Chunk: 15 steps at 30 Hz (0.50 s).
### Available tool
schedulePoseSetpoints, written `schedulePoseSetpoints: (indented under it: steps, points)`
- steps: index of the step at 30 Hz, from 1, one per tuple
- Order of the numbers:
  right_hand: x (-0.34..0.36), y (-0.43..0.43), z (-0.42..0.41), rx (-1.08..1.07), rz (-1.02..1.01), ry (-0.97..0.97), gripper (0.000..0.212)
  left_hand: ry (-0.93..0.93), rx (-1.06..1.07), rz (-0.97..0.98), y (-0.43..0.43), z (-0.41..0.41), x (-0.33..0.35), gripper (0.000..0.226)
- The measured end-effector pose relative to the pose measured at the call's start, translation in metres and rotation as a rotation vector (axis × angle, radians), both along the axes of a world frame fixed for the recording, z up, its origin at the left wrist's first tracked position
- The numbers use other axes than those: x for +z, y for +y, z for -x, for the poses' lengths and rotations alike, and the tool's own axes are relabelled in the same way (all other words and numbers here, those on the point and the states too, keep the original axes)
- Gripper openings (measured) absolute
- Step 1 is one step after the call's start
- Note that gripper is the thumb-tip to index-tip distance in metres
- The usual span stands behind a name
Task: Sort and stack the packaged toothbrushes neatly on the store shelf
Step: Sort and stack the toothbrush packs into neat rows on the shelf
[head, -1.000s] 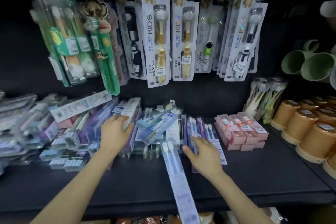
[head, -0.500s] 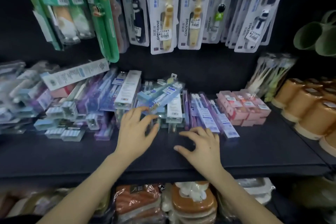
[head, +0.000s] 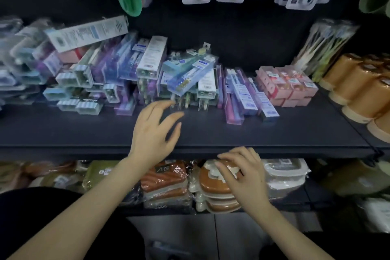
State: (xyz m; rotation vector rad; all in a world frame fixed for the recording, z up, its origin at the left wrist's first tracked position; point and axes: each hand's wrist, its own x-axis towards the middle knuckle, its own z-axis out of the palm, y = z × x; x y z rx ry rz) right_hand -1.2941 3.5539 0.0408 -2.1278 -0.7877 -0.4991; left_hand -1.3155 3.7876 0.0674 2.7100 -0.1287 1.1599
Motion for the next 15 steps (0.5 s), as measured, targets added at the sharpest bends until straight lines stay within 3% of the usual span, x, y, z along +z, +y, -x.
schedulePoseSetpoints:
  steps: [2,4,7,10,15]
  points:
    - [-0.016,-0.003,0.012,0.077,-0.009,0.025,0.023,0.017,-0.014,0.025,-0.002,0.019,-0.019,0.019]
    - [-0.042,-0.007,0.021,0.131,0.056,0.204,0.024,0.065,0.015,0.042,-0.001,0.036,-0.037,0.023]
    - [-0.102,-0.01,0.03,0.18,0.353,0.597,0.028,0.126,0.122,-0.055,0.007,0.055,-0.058,0.034]
    - [-0.169,-0.006,0.038,0.228,0.676,0.849,0.038,0.132,0.126,-0.129,0.013,0.058,-0.065,0.039]
    - [-0.248,0.017,0.051,0.319,0.802,1.101,0.026,0.09,0.14,-0.178,0.017,0.055,-0.075,0.041]
